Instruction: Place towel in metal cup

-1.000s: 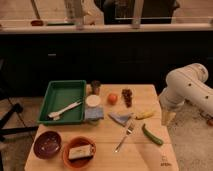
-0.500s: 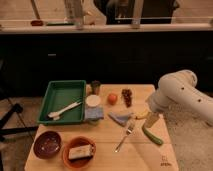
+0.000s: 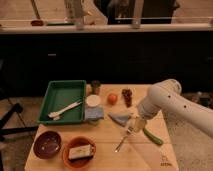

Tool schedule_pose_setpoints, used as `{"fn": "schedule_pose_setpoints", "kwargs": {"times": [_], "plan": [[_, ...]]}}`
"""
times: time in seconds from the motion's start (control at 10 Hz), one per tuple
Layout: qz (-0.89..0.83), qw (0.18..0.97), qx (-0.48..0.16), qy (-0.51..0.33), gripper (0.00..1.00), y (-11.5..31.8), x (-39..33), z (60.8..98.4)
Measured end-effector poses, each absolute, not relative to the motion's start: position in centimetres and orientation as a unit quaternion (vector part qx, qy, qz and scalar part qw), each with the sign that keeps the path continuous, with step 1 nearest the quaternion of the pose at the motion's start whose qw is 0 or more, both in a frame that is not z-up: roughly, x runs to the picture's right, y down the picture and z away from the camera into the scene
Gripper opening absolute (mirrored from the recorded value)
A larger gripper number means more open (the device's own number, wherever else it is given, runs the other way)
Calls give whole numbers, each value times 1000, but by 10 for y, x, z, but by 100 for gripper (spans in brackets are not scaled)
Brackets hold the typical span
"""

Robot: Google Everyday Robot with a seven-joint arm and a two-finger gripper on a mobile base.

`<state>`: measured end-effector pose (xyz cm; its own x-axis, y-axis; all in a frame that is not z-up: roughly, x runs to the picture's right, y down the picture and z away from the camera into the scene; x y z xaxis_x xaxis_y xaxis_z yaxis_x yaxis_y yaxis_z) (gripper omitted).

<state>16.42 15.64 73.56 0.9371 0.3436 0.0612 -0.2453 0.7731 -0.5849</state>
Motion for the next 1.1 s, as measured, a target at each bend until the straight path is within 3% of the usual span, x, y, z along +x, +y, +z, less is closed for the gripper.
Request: {"fn": "schedule_pose_setpoints", "kwargs": {"times": [0.7, 1.1], "plan": [[159, 938, -298, -84, 80, 156, 164, 736], [187, 933, -286, -109, 80, 164, 132, 768]]}}
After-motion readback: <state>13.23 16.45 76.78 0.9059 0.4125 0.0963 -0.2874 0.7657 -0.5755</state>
